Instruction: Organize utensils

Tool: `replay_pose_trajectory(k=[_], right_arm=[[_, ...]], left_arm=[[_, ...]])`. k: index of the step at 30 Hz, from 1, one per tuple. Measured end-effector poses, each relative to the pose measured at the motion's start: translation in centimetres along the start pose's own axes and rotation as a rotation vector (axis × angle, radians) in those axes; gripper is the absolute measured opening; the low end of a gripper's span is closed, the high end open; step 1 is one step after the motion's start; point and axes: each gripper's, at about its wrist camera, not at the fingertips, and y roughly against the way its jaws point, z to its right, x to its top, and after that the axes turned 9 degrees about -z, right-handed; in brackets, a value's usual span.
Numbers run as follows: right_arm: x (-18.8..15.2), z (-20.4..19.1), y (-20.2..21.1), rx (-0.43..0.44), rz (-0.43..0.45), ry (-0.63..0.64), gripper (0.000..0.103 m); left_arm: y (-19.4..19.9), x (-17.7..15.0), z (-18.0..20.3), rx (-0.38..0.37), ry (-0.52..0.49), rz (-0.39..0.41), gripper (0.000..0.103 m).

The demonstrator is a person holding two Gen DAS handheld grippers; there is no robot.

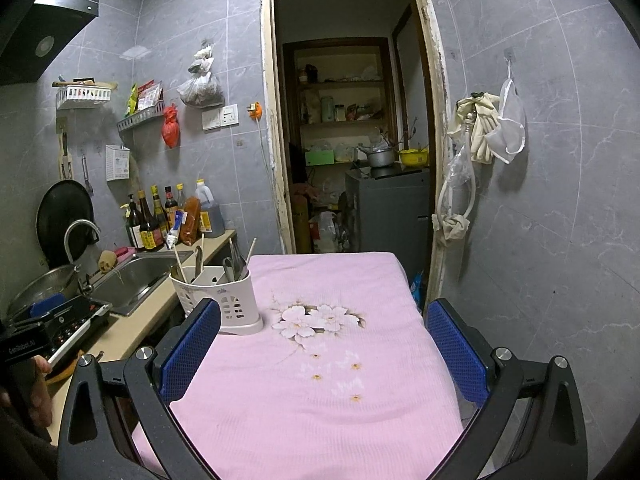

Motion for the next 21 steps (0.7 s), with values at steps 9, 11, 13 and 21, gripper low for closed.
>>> replay_pose_trajectory(k=[9,11,13,21], right_arm=[[-0.2,0.36,0.33,0.001,-0.007,-0.002,0.101],[-0.25,0.38,0.44,0.001,-0.007,-0.002,0.101],[-0.16,0.3,0.31,0.0,-0.007,-0.002,0.101],[-0.13,0.33,0.34,0.001,-0.008,-0.003,0.101]], left_arm=[[0.04,0.0,0.1,0.001,0.001,-0.002,0.102],[-0.03,0.0,0.06,0.0,0.002,-0.003,0.102],[-0.06,0.02,0.02,0.001,0.001,-0.004,0.102],[-0.06,0.03,0.0,0.001,0.001,-0.004,0.102]])
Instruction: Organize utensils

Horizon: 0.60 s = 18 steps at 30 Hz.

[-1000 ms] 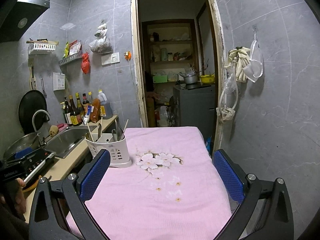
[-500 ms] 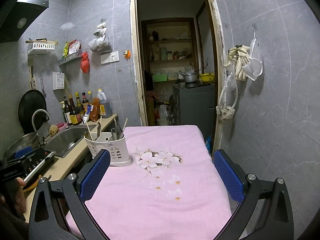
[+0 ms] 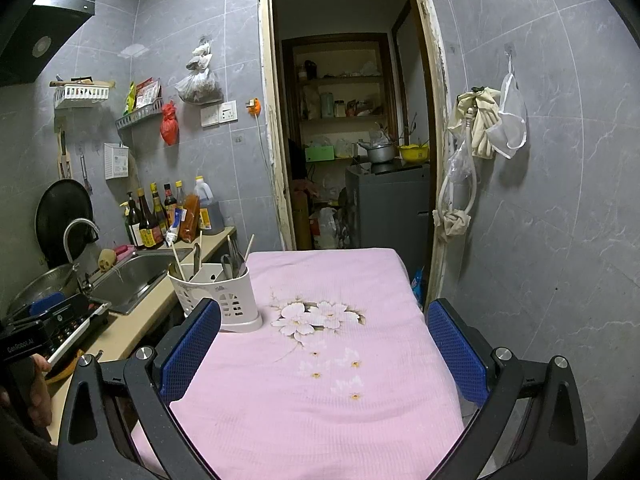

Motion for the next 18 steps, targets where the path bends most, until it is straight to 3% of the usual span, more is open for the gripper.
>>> replay_pose_trajectory(k=[18], right_arm=[[-0.38,0.37,-0.27,-0.007,-0.007,0.003,0.101]], left_arm=[[-0.22,-0.07,0.38,0.0,-0.004,-0.006,0.102]])
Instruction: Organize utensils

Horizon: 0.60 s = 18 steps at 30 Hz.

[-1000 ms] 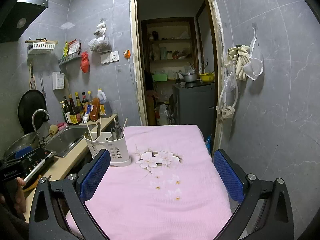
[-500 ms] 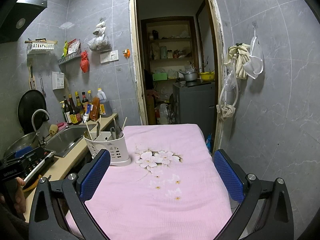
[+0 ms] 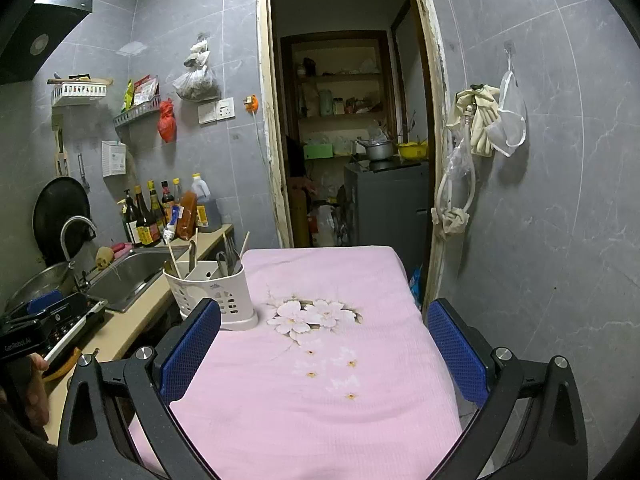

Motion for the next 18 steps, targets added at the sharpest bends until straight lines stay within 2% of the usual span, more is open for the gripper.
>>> replay_pose_trajectory(k=[10,18], right_arm=[[0.0,0.0,0.0,0.0,-0.002,-0.001,0.101],[-0.2,0.0,-0.5,-0.001,-0.009,-0.001,0.101]], left_arm=[[-0.1,0.1,0.0,-0.001,0.0,-0.005,0.102],[-1.2,0.0,-0.7,0.026,0.01,-0.019,0.102]])
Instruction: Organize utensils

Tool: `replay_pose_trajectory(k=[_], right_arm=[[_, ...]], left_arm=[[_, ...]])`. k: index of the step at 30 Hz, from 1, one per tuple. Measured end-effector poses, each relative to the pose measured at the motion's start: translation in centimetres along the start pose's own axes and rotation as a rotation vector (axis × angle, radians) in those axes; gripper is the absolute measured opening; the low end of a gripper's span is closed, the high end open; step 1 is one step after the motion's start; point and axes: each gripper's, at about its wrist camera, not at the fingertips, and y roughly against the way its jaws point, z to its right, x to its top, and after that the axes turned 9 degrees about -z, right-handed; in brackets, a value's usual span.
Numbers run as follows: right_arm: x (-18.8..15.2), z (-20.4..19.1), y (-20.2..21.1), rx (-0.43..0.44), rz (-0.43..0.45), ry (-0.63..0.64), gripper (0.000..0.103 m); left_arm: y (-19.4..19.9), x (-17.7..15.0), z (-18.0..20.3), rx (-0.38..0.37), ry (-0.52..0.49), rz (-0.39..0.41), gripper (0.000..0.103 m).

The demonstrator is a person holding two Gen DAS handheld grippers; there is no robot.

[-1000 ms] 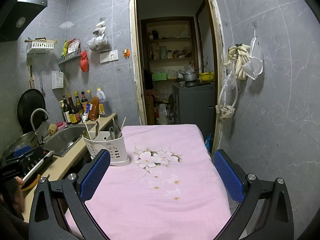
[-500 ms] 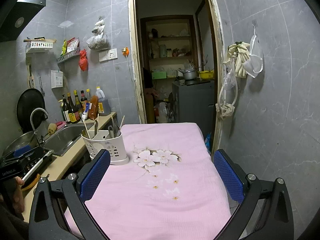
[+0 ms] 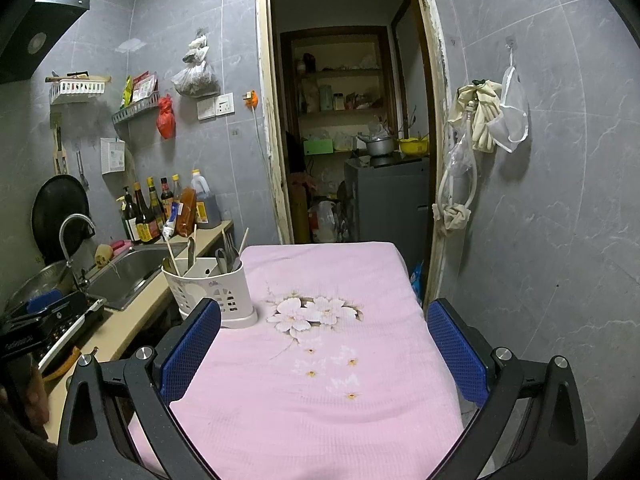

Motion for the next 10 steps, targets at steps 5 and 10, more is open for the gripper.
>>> replay_pose_trajectory(k=[5,10], right_arm=[[-0.4,0.0,-0.3,0.001,-0.008,0.0,0.101],[-0.8,-0.4,-1.0,0.0,-0.019,0.0,0.101]], left_arm=[[-0.2,0.1,-0.1,0.004,-0.014,-0.004,0.102],[-0.3,0.2,-0.4,0.005,-0.019,-0.01,0.102]])
